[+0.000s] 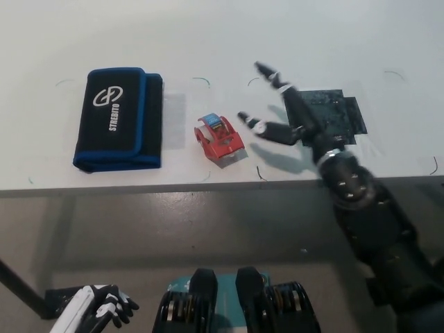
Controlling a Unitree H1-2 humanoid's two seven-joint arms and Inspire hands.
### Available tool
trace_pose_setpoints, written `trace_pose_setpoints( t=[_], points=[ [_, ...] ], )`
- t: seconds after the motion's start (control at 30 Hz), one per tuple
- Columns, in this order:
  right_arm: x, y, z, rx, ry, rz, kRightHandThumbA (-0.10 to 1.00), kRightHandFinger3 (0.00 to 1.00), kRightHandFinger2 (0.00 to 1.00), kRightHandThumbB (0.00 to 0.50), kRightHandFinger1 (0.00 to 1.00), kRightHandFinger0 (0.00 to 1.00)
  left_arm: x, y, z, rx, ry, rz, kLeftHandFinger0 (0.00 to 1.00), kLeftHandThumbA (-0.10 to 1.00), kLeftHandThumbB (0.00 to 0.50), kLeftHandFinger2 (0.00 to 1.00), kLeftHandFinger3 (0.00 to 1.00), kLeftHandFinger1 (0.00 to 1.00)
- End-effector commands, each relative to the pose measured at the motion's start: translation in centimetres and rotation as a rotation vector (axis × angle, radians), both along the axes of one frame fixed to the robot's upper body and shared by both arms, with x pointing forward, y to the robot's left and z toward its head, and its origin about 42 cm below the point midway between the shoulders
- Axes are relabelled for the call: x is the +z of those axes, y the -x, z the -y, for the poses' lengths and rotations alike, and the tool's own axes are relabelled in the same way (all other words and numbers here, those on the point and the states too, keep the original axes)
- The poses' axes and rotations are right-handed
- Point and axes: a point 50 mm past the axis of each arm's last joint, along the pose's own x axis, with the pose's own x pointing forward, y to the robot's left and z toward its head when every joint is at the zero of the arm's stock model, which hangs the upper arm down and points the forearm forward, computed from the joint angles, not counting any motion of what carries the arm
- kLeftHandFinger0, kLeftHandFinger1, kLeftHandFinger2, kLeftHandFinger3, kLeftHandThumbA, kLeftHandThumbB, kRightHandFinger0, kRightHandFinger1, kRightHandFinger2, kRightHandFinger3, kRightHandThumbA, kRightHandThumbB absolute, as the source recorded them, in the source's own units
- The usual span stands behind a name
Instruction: Use the right hand to move the tape on the right hand side to the notebook on the left hand side
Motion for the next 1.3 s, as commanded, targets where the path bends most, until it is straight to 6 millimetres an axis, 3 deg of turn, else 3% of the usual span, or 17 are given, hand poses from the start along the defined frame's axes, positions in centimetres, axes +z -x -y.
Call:
trace_pose_setpoints(
  t=[0.0,0.07,0.1,0.17,0.2,0.23,0.27,0.4,0.43,0.57,0.63,0.7,0.77,0.87,1.1,1.13,1.27],
  points=[
    [5.3,1.5,2.6,0.029,-0.019,0.108,0.70,1.00,1.00,0.234,1.00,1.00,0.8,-0.2,-0.3,-0.016,-0.002,0.033,0.40,0.83,0.150,0.48,0.65,0.39],
    [6.7,4.1,4.6,0.018,0.004,0.177,0.71,1.00,1.00,0.218,1.00,1.00,0.8,-0.2,-0.3,-0.013,-0.009,0.032,0.40,0.83,0.155,0.47,0.65,0.39],
    [6.7,4.2,4.6,0.018,0.005,0.179,0.71,1.00,1.00,0.217,1.00,1.00,0.8,-0.2,-0.3,-0.012,-0.009,0.032,0.39,0.83,0.155,0.47,0.65,0.39],
    [7.0,6.9,6.1,0.014,0.033,0.221,0.71,1.00,1.00,0.188,1.00,1.00,1.0,-0.3,-0.3,-0.018,-0.006,0.033,0.40,0.82,0.146,0.47,0.64,0.39],
    [6.8,7.7,6.6,0.010,0.042,0.228,0.76,1.00,1.00,0.253,1.00,1.00,1.1,-0.5,-0.4,-0.024,-0.010,0.034,0.40,0.81,0.146,0.47,0.64,0.39],
    [6.4,9.0,7.1,0.005,0.035,0.230,0.75,1.00,1.00,0.200,1.00,1.00,1.3,-0.7,-0.6,-0.030,-0.017,0.039,0.40,0.81,0.146,0.48,0.64,0.39],
    [6.1,10.5,7.7,-0.001,0.053,0.229,0.76,1.00,1.00,0.193,1.00,1.00,1.4,-0.8,-0.7,-0.033,-0.022,0.043,0.40,0.81,0.144,0.48,0.64,0.39],
    [3.7,15.7,9.5,-0.025,0.075,0.217,0.70,1.00,1.00,0.166,1.00,1.00,1.6,-1.3,-0.9,-0.043,-0.036,0.039,0.40,0.82,0.160,0.48,0.65,0.39],
    [2.2,18.1,10.2,-0.035,0.069,0.146,0.70,1.00,1.00,0.176,1.00,1.00,1.6,-1.2,-0.9,-0.040,-0.036,0.035,0.40,0.83,0.164,0.48,0.65,0.39],
    [-0.3,20.7,11.1,-0.047,0.013,0.080,0.64,1.00,1.00,0.143,1.00,1.00,1.9,-1.3,-0.9,-0.039,-0.040,0.045,0.39,0.84,0.150,0.47,0.65,0.38],
    [-2.1,22.6,12.0,-0.067,0.018,0.034,0.76,1.00,1.00,0.107,1.00,1.00,1.7,-1.5,-0.8,-0.040,-0.041,0.041,0.40,0.83,0.141,0.47,0.65,0.39],
    [-3.2,23.8,12.4,-0.080,0.032,0.005,0.79,1.00,1.00,0.119,1.00,1.00,1.5,-1.4,-0.8,-0.043,-0.053,0.040,0.41,0.86,0.143,0.48,0.66,0.40],
    [-4.1,25.7,12.9,-0.097,0.037,-0.028,0.84,1.00,1.00,0.087,1.00,1.00,1.4,-1.4,-0.7,-0.040,-0.048,0.032,0.40,0.85,0.148,0.48,0.66,0.39],
    [-4.8,27.7,13.3,-0.102,0.069,-0.061,0.87,1.00,1.00,0.099,1.00,1.00,1.1,-1.1,-0.8,-0.034,-0.039,0.023,0.40,0.85,0.153,0.48,0.66,0.39],
    [-7.3,28.4,13.5,-0.132,0.111,-0.149,0.91,1.00,1.00,0.114,1.00,1.00,0.6,-0.6,-0.7,-0.029,-0.028,0.003,0.36,0.84,0.158,0.48,0.67,0.39],
    [-7.5,28.4,13.4,-0.129,0.113,-0.151,0.91,1.00,1.00,0.096,1.00,1.00,0.6,-0.6,-0.7,-0.030,-0.026,0.006,0.36,0.84,0.154,0.48,0.66,0.39],
    [-8.5,28.6,13.1,-0.102,0.150,-0.179,0.91,1.00,1.00,0.098,1.00,1.00,0.0,0.9,-0.9,-0.013,-0.011,-0.013,0.38,0.82,0.158,0.49,0.66,0.40]
  ],
)
